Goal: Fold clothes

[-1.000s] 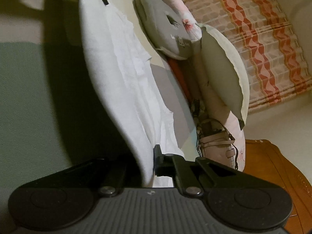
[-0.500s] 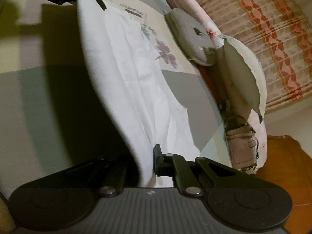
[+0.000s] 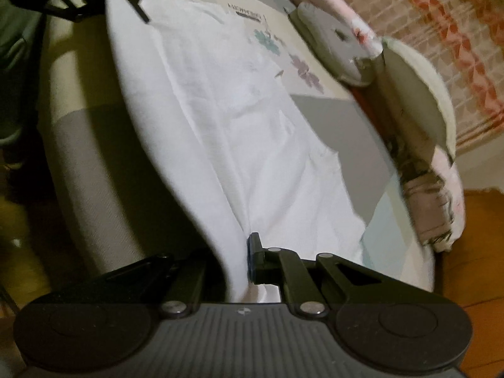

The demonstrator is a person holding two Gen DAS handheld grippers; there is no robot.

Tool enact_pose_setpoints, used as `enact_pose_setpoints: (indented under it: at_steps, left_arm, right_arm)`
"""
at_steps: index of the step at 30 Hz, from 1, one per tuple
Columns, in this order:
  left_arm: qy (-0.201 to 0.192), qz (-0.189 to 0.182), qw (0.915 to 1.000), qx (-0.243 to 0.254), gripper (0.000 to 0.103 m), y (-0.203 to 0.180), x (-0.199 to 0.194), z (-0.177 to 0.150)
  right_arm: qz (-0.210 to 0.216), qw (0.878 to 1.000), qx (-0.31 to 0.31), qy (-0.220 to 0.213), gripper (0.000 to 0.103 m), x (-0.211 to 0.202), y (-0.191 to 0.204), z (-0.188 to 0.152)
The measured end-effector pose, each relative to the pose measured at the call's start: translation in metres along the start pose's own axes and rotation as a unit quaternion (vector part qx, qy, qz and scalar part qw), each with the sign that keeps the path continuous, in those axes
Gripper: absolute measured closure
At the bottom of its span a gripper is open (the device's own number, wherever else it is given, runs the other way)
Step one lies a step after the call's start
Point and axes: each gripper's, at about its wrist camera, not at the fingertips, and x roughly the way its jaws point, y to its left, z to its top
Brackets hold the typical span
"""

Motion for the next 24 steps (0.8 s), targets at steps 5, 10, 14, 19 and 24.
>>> enact_pose_setpoints:
  at_steps: [5, 10, 14, 19, 24]
  left_arm:
    - [-0.006, -0.073, 0.9951, -0.066, 0.092, 0.028, -0.039, -0.025]
    - [-0.002, -0.043, 0.9933, -0.108, 0.092, 0.068, -0.057, -0.048]
    - [0.010, -0.010, 0.9811, -0.193, 0.092, 0.107, -0.043, -0.065]
    - [0.018, -0.080, 0.9450, -0.317, 0.092, 0.127, -0.009, -0.088]
    - [0.037, -0.103, 0.9176, -0.382, 0.088, 0.118, 0.024, -0.110]
  right_arm:
    - [0.046, 0.998, 0.024, 0.029, 0.088, -0.023, -0.019, -0.019]
    - [0.056, 0.996, 0.062, 0.013, 0.074, -0.061, -0.046, -0.034]
    - [0.037, 0.993, 0.109, -0.024, 0.066, -0.079, -0.065, -0.031]
    - [0.045, 0.985, 0.154, -0.057, 0.065, -0.073, -0.068, -0.022]
    - [0.067, 0.976, 0.192, -0.081, 0.064, -0.064, -0.060, -0.009]
